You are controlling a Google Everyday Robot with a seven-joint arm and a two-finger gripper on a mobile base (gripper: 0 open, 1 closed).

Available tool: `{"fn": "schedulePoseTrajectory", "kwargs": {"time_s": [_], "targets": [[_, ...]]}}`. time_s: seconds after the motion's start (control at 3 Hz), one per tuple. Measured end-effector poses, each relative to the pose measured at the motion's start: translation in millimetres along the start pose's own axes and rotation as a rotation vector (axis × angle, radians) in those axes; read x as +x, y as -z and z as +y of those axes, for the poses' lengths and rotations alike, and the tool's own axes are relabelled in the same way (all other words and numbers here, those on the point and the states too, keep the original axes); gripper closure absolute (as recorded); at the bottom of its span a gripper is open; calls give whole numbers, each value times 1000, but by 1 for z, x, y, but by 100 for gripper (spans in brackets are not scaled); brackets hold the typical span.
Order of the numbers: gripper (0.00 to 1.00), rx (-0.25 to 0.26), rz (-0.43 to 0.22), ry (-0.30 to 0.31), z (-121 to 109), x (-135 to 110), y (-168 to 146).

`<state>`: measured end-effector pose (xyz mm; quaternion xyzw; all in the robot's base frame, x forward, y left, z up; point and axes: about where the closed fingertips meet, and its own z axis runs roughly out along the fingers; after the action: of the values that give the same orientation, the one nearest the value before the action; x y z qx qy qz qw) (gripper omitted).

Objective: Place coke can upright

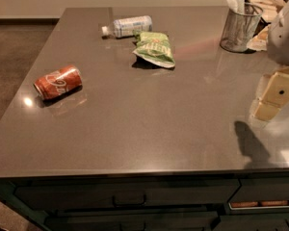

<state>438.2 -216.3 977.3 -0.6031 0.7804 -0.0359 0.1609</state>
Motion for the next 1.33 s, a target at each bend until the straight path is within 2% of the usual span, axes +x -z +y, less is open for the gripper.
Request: {"fn": "schedulePoseTrajectory", "kwargs": {"time_s": [0.33,0.67,1.33], "targets": [[0,0,0,0,0,0,0],[0,-4,-19,37,-11,-19,-9],[0,-35,-66,166,-39,-86,-37]]}}
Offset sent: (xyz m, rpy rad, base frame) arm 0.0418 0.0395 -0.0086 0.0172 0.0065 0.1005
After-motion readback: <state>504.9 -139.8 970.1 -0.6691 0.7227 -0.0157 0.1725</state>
